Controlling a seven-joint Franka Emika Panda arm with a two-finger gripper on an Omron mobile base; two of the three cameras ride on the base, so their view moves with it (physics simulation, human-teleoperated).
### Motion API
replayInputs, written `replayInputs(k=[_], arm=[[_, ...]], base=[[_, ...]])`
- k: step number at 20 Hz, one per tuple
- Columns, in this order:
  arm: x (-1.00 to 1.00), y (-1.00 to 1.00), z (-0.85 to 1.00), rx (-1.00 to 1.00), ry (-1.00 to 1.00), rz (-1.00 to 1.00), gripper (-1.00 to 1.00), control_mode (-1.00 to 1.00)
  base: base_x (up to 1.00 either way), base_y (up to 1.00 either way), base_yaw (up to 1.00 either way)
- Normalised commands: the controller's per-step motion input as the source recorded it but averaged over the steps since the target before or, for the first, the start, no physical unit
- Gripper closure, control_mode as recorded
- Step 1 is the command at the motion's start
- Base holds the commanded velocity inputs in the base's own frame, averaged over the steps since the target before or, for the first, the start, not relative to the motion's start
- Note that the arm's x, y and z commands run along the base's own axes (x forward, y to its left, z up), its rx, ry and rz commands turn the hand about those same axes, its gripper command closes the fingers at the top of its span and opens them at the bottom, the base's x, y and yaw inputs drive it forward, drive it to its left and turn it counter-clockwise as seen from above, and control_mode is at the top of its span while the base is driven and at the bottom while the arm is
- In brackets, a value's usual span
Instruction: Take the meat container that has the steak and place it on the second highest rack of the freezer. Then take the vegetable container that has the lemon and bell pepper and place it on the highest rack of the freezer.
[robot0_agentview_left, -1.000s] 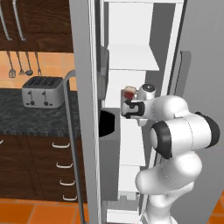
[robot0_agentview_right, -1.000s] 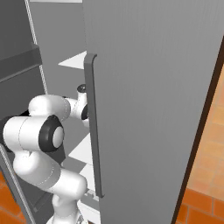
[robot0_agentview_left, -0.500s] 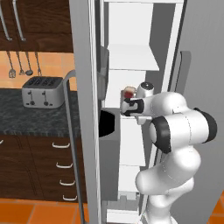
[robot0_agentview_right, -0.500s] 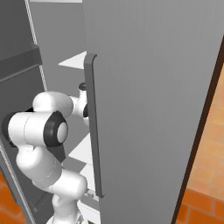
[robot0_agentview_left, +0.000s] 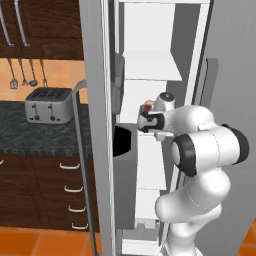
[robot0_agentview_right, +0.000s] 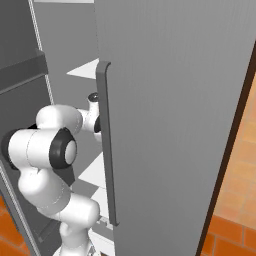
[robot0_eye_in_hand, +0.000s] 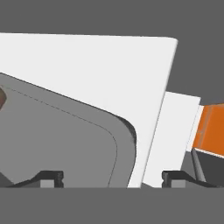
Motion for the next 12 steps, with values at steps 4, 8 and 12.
replayInputs(k=[4,8,12], arm=[[-0.51,0.0,0.2,-0.04,-0.16,0.0,-1.0,-1.0],[-0.62,0.08,0.46,-0.01,-0.14,0.0,-1.0,-1.0],[-0.55,0.0,0.93,0.0,-0.04,0.0,-1.0,-1.0]], base=[[0.0,0.0,0.0],[0.0,0.0,0.0],[0.0,0.0,0.0]])
